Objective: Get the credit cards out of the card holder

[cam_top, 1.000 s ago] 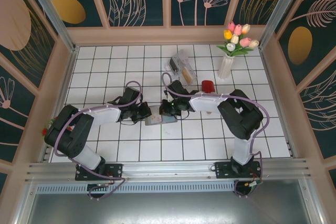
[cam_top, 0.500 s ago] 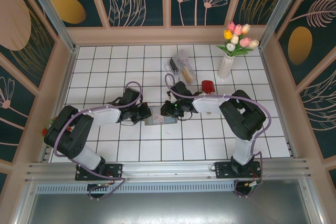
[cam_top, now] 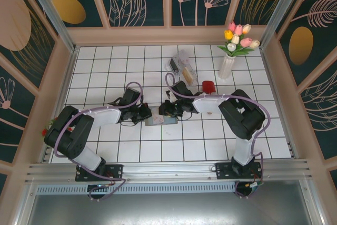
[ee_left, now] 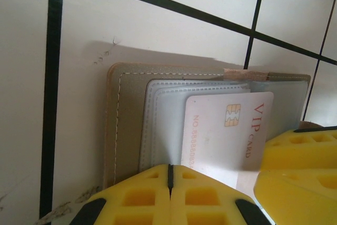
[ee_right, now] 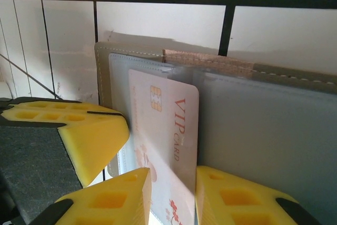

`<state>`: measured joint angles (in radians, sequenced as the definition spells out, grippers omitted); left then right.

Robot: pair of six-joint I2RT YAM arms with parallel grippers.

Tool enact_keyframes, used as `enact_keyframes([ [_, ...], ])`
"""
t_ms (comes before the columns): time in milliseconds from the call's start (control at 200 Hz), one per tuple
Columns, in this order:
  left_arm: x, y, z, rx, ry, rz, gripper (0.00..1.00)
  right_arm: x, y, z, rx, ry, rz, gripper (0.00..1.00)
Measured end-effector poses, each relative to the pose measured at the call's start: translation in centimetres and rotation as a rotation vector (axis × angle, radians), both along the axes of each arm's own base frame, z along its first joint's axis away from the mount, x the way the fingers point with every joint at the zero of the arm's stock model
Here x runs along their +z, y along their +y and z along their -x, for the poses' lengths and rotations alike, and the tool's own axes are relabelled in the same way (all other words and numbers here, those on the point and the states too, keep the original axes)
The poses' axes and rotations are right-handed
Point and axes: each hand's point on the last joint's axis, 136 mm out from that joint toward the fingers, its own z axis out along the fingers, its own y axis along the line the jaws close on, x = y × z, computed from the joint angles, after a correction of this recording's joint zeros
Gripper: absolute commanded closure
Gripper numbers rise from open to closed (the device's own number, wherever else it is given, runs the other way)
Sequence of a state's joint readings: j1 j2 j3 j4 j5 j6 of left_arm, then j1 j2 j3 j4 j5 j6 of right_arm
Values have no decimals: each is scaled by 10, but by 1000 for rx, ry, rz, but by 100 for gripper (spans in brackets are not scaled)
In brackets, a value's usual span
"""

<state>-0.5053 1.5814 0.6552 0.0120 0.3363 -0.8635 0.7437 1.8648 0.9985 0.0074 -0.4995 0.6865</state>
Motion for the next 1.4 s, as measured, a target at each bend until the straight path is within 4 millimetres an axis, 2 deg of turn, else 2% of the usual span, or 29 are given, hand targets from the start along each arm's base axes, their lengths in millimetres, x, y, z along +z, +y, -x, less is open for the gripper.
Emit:
enact_keyframes([
  [215,0,0,0,-3,-2,-1,100,-5,1,-1,2,8,-6,74],
  [475,0,-1,0,-8,-3,1,100,-8,-1,-3,-3,11,-19,93],
  [676,0,0,0,-6,-4,-2,100,5,-18,-7,-33,-23,-40,98],
  [771,0,0,0,-6,-5,-2,94,15,-26,-9,-42,-51,-38,100],
  [831,1,0,-1,-4,-3,-6,87,23,-31,-12,-50,-75,-38,100],
  [881,1,1,0,-3,2,-13,80,31,-34,-13,-48,-99,-45,100],
  [946,5,1,0,0,12,-18,63,44,-36,-15,-47,-131,-62,100],
  [1041,25,-1,-7,3,-9,-13,40,74,-39,-20,-47,-199,-107,100],
  [1106,53,-5,-17,13,-61,12,29,99,-42,-23,-48,-247,-153,100],
  [1261,130,-7,-39,39,-223,122,18,152,-52,-29,-53,-340,-275,100],
  [1401,173,-9,-41,40,-303,245,13,186,-56,-31,-35,-373,-391,100],
])
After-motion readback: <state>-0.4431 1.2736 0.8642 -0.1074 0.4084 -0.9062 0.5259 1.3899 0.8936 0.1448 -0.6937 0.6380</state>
